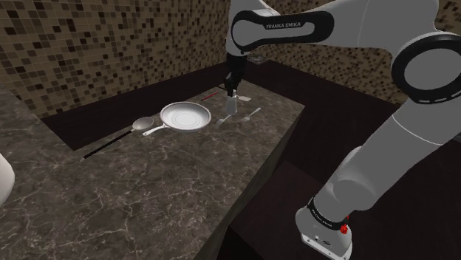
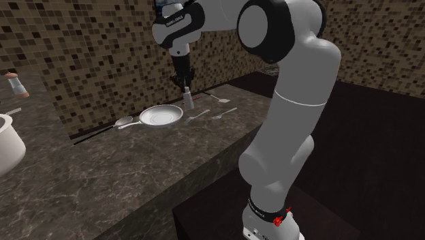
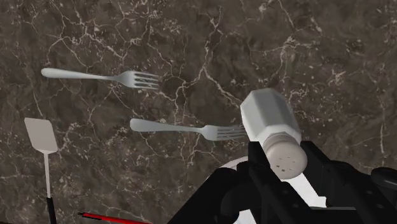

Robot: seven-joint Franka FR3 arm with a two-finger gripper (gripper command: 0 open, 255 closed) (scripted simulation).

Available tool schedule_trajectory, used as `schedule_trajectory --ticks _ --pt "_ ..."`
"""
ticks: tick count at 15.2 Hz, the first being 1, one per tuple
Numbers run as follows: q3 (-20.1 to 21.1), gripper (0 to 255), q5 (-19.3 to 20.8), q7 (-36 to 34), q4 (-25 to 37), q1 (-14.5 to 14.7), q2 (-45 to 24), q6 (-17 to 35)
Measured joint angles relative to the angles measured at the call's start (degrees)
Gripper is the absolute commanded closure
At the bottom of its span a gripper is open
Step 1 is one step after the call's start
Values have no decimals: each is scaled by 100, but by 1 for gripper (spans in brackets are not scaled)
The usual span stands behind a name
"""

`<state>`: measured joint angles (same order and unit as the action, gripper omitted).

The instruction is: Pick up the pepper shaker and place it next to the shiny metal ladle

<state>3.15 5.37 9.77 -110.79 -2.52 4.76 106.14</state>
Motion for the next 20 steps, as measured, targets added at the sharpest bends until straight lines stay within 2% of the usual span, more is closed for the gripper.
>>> schedule_trajectory --ticks 5,13,15,20 --pt "287 255 46 -563 650 263 -665 -41" --pt "631 255 258 -1423 2154 784 -1987 -325" --pt "686 255 321 -1605 2620 934 -2327 -477" --pt "759 255 524 -2003 4284 1401 -3537 -985"
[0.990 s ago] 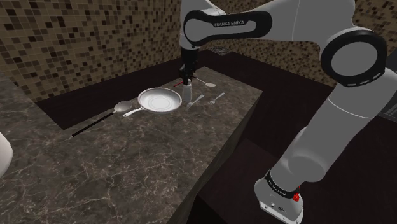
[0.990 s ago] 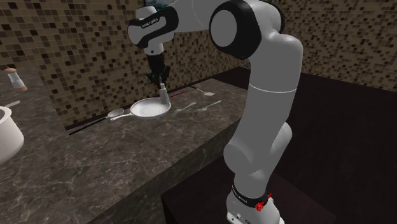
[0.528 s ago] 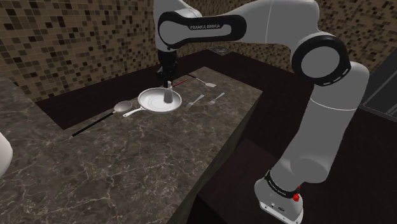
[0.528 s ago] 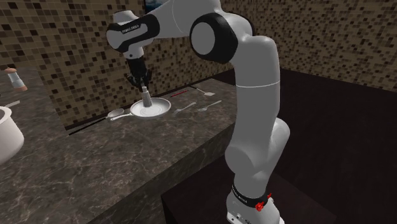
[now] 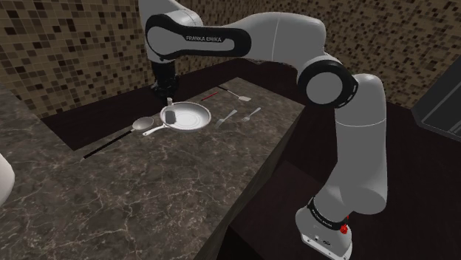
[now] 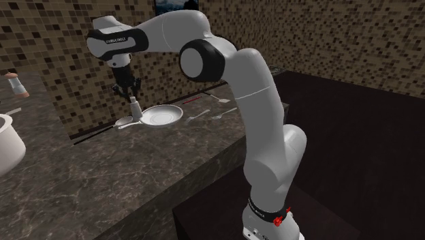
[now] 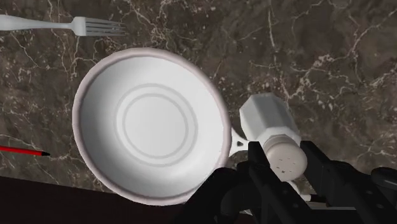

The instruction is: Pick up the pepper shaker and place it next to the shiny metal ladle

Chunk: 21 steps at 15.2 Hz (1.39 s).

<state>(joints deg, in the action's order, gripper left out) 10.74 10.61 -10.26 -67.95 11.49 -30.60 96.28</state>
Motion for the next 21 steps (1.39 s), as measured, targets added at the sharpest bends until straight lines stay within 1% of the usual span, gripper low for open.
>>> schedule_trajectory --ticks 1,2,4,17,21 --pt "0 255 41 -57 409 104 -279 -136" --pt "-4 255 62 -86 608 155 -449 -171" --pt "-6 255 75 -119 631 182 -536 -113" --pt "-19 255 111 -245 -320 117 -565 855" --pt "-27 255 131 -280 -452 121 -650 1068"
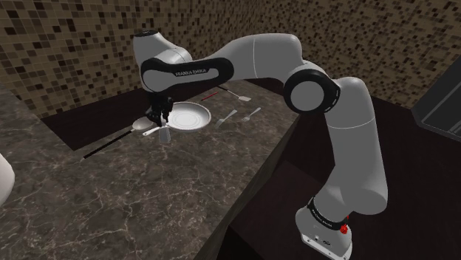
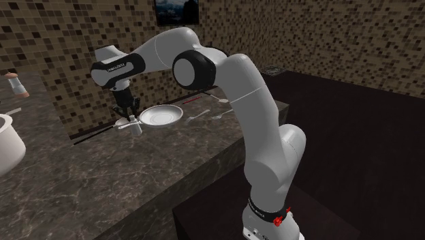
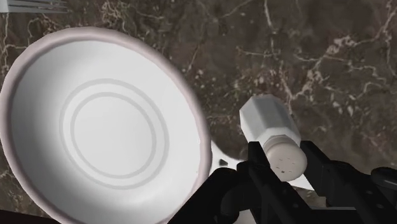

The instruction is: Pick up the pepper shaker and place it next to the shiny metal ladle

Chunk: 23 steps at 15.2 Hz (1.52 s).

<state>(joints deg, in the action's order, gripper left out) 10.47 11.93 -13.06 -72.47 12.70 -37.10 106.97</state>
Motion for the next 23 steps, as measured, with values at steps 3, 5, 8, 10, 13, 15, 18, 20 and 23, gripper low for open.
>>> schedule_trajectory --ticks 3,5,8,10,13,15,18,20,23 --pt "0 255 1 -2 -42 -5 12 32" --pt "-1 255 1 -2 -45 -6 12 35" --pt "-1 0 1 -2 -45 -6 13 36" --pt "-1 0 1 -2 -45 -6 13 36" --pt "2 0 -3 1 23 3 17 -35" --pt "10 0 -22 42 317 21 52 -353" --pt "20 0 -32 47 541 57 74 -601" --pt "21 0 -32 47 582 65 68 -639" --pt "22 0 -33 47 593 66 68 -651"
